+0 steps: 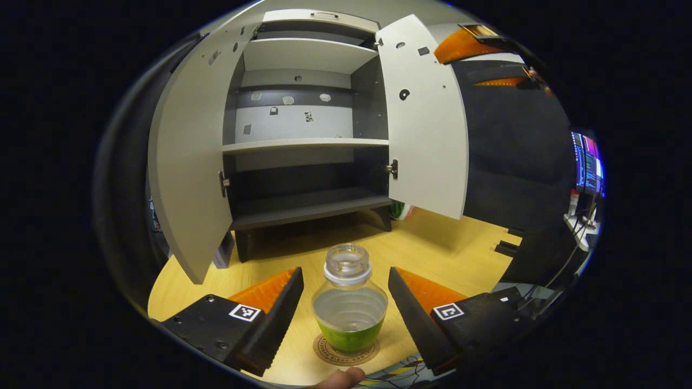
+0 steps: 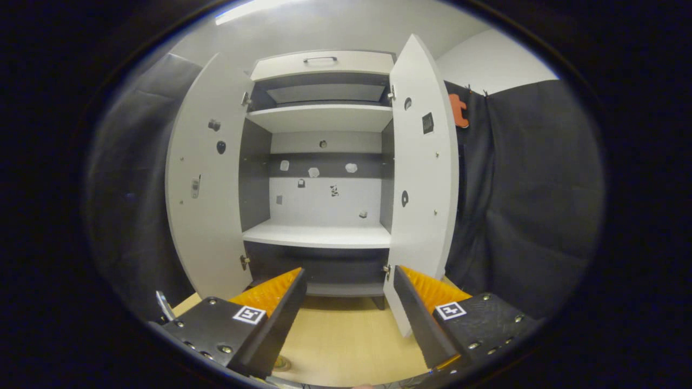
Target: Grasp the bottle in the cabinet with the left hand and place it on the coaster, then close the right door with the right hand and the left door with the left hand.
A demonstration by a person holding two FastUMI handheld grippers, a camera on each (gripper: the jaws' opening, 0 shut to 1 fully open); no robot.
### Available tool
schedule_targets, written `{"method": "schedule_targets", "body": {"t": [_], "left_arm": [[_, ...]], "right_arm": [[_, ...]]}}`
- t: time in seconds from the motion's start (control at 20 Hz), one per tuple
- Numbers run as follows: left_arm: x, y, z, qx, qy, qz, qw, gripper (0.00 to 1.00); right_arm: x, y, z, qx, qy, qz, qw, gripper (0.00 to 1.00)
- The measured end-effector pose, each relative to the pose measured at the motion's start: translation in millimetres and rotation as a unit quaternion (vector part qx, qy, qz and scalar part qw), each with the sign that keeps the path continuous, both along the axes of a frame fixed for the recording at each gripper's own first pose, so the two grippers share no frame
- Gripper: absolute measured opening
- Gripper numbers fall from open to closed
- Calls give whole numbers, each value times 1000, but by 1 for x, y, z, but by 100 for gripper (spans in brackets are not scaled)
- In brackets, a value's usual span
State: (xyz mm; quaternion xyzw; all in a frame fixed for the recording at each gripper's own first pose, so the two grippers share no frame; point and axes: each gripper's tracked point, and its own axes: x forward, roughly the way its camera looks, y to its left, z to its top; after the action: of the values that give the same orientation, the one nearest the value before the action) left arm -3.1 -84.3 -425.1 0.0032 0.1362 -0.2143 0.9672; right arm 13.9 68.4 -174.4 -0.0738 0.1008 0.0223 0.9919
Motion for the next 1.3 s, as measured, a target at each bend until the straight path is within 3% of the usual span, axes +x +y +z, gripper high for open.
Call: {"method": "schedule_targets", "body": {"t": [0.35,0.4,0.45,0.5,0.55,0.65,1.05,1.3], "left_arm": [[5,-1,81,-7,-26,-18,999,99],[5,-2,99,-11,-32,-18,999,100],[6,-4,117,-18,-38,-14,999,99],[7,-5,139,-28,-47,-8,998,99],[7,-9,161,-39,-53,-1,998,99],[8,-14,202,-57,-67,16,996,99],[-2,-39,313,-80,-97,56,990,99],[4,-16,360,-27,-145,102,984,99]], "right_arm": [[1,-26,9,49,-39,-21,998,98],[1,-29,9,57,-41,-18,997,94],[1,-31,11,63,-42,-13,997,98],[1,-36,13,68,-43,-10,997,94],[2,-42,17,72,-44,-7,996,98],[4,-57,31,80,-52,-3,995,98],[15,-165,95,68,-114,-17,991,98],[35,-252,103,31,-113,-50,992,98]]}}
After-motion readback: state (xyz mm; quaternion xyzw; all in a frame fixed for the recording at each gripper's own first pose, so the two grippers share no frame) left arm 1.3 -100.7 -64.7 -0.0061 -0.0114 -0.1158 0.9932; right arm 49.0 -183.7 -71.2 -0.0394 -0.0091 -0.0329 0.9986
